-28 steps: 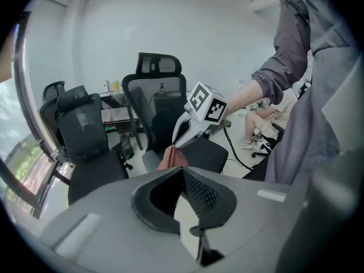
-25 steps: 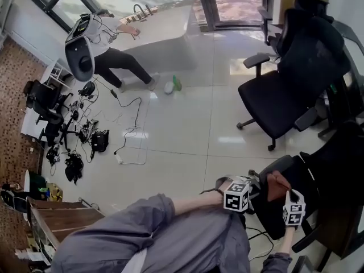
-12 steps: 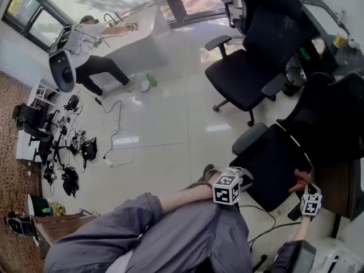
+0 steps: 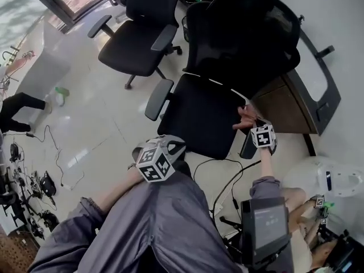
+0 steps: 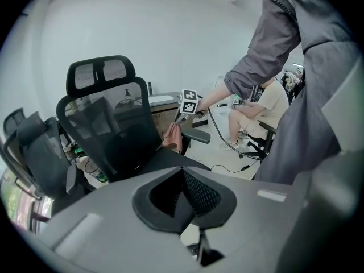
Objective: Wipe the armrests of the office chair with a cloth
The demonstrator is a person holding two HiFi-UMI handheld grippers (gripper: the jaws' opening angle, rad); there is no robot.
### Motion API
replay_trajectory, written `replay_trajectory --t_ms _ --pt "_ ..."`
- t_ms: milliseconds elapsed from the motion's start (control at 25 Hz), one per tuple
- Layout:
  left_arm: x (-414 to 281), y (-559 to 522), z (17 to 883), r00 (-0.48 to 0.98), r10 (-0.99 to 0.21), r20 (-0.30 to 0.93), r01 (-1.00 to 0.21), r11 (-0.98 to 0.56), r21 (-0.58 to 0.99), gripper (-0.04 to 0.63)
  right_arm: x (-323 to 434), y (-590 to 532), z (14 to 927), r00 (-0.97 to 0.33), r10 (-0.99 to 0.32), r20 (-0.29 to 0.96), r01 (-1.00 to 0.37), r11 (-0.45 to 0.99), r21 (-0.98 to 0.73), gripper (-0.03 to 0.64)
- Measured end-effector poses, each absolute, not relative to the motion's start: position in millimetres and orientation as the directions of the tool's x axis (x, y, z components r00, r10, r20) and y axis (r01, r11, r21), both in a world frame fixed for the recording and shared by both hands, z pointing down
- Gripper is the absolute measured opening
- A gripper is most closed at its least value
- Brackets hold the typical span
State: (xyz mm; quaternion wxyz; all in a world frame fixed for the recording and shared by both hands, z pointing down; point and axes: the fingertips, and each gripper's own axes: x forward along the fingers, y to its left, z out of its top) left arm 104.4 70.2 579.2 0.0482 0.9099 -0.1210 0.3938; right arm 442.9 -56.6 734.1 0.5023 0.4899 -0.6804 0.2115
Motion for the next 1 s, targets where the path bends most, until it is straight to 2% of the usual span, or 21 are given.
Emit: replay_trajectory --t_ms 160,640,760,1000 --pt "120.6 68.7 580.5 0.673 -0.170 0.719 -0.242 -0.970 -0.003 0.017 475.5 -3.2 741.1 0.052 -0.402 0.914 -0.909 0.360 0.211 0.029" --pt "163.6 69.8 571.0 0.752 -0.084 0.654 -0.113 -0.994 0.003 0.017 426.1 150.4 749.5 -0.087 -0.204 0.975 -0.906 0.423 0.007 0.029" --pt "161.9 69.6 571.1 0.756 -0.095 0.648 -0.115 -0.993 -0.011 0.017 435.4 135.2 745.4 -0.052 -0.219 0.974 -0.889 0.455 0.055 0.029" --pt "164.6 59.9 570.1 0.737 -0.128 0.664 -0.149 -0.989 -0.026 0.017 475.4 44.5 737.6 0.034 -0.336 0.941 -0.851 0.483 0.203 0.029"
